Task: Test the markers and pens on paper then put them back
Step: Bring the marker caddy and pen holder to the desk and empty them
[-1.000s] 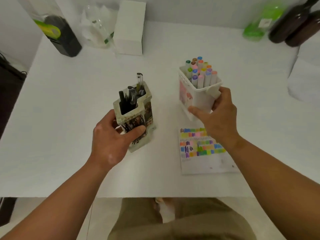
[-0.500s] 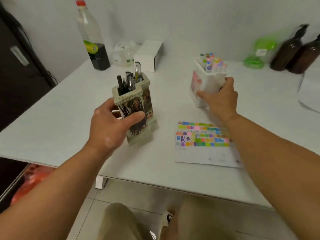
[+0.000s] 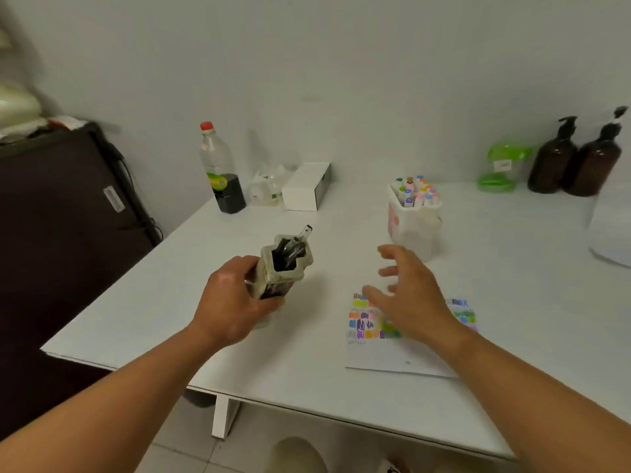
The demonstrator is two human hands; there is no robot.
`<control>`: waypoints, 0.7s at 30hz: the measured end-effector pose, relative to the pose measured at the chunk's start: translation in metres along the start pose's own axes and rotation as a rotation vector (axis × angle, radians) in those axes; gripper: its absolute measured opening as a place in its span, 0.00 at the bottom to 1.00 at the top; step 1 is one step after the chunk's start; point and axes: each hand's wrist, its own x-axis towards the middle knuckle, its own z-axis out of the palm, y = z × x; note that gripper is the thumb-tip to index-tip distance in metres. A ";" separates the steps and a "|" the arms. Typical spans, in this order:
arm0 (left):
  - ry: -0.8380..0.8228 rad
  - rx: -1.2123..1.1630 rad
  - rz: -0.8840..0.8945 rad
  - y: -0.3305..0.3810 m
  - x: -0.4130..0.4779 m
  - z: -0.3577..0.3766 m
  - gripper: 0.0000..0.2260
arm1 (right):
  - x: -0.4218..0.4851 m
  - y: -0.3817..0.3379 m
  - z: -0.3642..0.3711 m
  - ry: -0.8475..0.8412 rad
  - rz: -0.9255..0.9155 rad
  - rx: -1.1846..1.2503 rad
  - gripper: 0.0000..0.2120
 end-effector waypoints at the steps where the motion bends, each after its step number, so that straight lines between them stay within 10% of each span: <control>1: -0.015 0.086 0.076 -0.001 0.005 -0.001 0.22 | -0.005 -0.007 0.005 -0.148 0.000 0.027 0.41; 9: -0.066 0.751 0.687 0.000 0.050 0.008 0.19 | 0.021 -0.029 0.051 -0.371 -0.045 -0.032 0.66; 21: 0.037 0.884 0.933 -0.019 0.081 0.009 0.11 | 0.042 -0.014 0.111 -0.200 -0.069 -0.337 0.50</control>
